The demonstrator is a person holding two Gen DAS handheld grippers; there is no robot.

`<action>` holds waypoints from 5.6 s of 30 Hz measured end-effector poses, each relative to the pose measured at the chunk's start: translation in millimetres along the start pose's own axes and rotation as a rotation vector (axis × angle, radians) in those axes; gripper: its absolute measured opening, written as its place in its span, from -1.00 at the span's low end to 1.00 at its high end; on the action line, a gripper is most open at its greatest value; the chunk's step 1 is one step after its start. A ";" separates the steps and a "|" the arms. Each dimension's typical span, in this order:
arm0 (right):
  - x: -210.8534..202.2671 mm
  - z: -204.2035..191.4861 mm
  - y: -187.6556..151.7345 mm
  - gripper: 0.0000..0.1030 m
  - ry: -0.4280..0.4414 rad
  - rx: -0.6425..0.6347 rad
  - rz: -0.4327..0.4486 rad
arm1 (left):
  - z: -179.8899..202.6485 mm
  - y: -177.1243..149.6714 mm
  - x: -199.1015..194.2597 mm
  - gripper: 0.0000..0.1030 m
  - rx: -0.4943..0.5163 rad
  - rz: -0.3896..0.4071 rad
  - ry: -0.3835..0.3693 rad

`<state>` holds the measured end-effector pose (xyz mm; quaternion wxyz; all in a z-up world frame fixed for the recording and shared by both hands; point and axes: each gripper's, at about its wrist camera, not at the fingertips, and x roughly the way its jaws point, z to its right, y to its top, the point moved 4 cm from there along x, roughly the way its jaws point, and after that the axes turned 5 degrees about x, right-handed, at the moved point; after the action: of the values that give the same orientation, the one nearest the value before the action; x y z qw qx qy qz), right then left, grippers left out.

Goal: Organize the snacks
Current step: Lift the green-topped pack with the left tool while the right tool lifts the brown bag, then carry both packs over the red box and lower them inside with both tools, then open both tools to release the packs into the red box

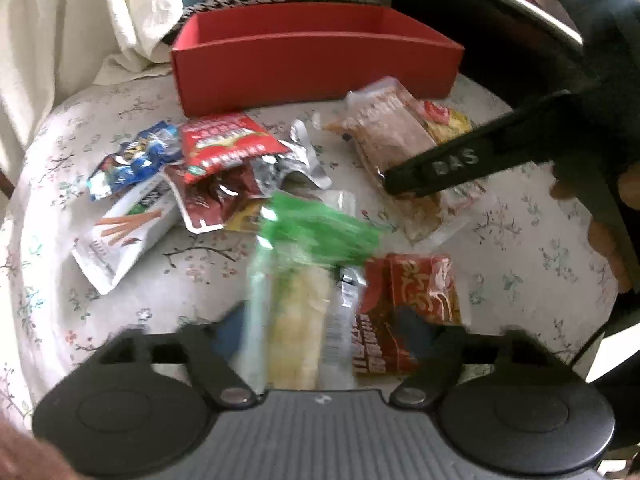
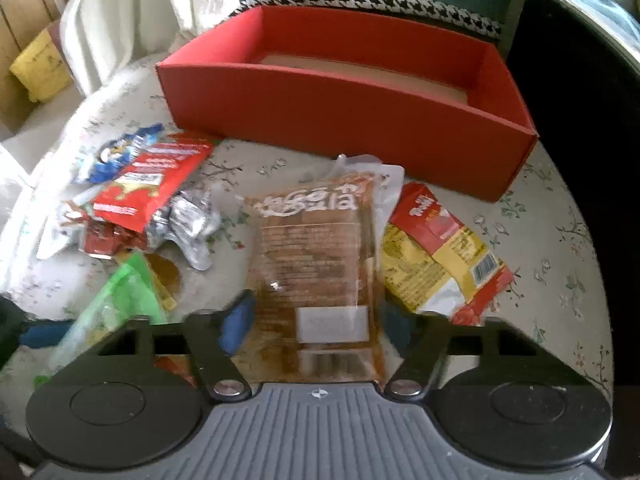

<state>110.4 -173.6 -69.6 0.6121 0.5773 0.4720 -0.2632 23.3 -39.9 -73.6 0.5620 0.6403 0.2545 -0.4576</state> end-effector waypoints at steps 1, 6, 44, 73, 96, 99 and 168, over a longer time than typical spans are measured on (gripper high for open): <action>-3.0 3.1 -1.1 0.11 0.007 0.004 0.004 | -3.0 1.0 -3.2 -0.18 -0.013 -0.002 0.001; -12.7 9.6 -5.7 -0.05 0.022 0.035 0.007 | -10.6 -3.5 -11.7 -0.31 -0.021 -0.016 0.040; 10.4 -20.9 -1.7 0.97 -0.072 -0.107 0.004 | -23.3 20.6 2.8 0.14 -0.096 -0.020 -0.081; -60.2 11.7 27.5 0.16 0.075 0.101 0.211 | -37.5 66.6 -45.3 -0.28 -0.126 0.225 -0.080; -57.2 40.8 103.6 0.16 0.027 0.197 0.387 | -74.6 174.5 -31.8 -0.28 -0.183 0.394 -0.057; -47.8 44.8 114.4 0.16 0.020 0.203 0.386 | -82.1 193.8 -24.0 -0.28 -0.187 0.408 -0.047; -32.6 6.9 63.9 0.67 -0.098 0.058 0.256 | -114.3 124.3 3.8 0.13 -0.259 0.160 0.006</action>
<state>154.2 -175.0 -12.4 0.6461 0.6368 0.3559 -0.2245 163.7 38.5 -22.2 0.6738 0.5822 0.2613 -0.3726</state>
